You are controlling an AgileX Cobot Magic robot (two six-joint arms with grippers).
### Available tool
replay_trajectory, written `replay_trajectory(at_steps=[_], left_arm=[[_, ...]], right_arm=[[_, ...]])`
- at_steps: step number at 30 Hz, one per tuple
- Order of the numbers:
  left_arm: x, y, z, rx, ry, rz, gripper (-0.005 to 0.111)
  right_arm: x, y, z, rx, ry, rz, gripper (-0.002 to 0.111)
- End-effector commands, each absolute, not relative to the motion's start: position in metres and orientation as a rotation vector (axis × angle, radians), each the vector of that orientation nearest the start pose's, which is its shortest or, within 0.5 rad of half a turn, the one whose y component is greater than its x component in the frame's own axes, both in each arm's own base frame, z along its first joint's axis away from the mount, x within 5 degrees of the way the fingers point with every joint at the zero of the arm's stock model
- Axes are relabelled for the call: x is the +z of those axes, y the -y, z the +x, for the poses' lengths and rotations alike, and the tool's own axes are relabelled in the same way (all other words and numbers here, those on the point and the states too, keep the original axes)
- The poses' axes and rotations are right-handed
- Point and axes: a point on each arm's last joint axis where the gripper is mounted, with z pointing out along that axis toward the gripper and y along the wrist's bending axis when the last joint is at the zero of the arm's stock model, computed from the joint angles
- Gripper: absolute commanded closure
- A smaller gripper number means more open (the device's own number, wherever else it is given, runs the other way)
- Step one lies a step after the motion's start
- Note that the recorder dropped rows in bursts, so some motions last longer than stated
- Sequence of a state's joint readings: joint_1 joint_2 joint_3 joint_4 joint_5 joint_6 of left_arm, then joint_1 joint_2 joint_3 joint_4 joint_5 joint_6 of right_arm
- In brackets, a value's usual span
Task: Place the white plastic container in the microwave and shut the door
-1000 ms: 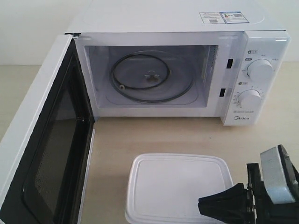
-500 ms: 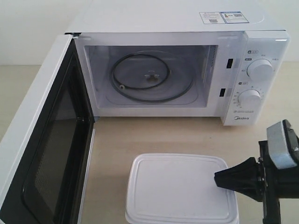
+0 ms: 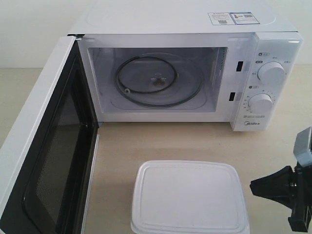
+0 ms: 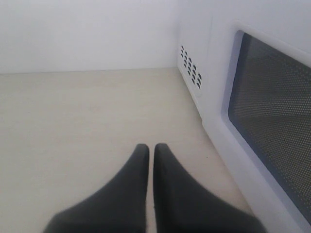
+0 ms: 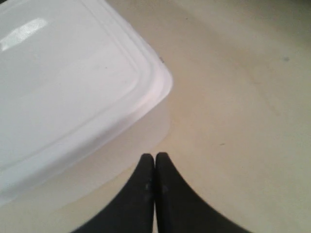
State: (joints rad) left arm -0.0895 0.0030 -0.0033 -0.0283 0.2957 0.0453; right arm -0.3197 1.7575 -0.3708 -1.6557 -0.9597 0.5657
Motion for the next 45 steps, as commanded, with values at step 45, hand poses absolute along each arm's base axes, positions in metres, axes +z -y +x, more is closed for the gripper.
replay_trajectory(at_steps=[45], left_arm=[[0.186,0.006,0.054,-0.066,-1.777,0.093,0.102]], right_arm=[[0.135,-0.073,0.172,0.86,-2.039,-1.264,0.109]])
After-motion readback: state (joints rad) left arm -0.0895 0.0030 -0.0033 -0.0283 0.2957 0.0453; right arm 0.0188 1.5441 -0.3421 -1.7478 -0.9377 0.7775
